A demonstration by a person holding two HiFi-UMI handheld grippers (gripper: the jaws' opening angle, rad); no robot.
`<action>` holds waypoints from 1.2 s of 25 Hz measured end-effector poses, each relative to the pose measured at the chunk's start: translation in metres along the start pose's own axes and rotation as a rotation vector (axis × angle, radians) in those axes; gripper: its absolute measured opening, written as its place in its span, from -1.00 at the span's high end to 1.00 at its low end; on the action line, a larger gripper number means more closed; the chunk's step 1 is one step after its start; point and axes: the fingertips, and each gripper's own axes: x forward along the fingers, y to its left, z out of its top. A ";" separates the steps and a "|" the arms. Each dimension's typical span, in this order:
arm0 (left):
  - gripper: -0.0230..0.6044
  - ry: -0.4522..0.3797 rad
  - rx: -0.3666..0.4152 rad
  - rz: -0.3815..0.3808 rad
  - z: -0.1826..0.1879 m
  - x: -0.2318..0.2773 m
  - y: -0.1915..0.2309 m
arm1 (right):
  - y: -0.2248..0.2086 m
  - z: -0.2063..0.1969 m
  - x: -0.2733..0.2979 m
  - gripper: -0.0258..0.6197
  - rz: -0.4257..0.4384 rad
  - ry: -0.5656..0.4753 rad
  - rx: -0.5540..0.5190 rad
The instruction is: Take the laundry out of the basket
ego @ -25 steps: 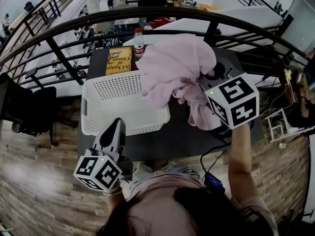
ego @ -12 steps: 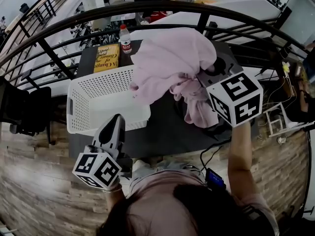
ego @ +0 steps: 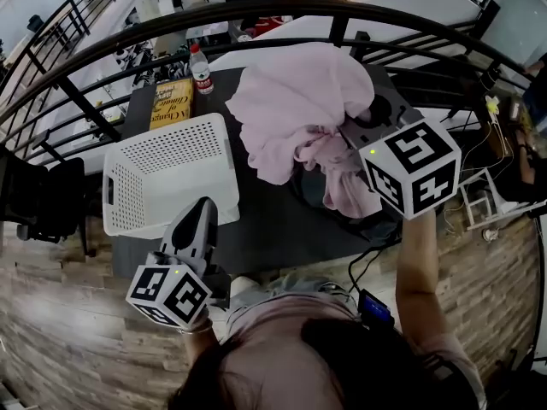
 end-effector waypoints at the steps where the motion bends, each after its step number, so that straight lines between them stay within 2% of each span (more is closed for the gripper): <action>1: 0.93 0.003 0.002 -0.002 -0.003 0.003 -0.007 | -0.006 -0.006 -0.004 0.63 -0.003 0.008 0.000; 13: 0.93 0.060 0.020 -0.055 -0.024 0.030 -0.043 | -0.022 -0.077 -0.019 0.63 -0.013 0.104 0.083; 30: 0.93 0.095 0.024 -0.036 -0.041 0.046 -0.055 | 0.014 -0.180 0.035 0.62 0.097 0.250 0.219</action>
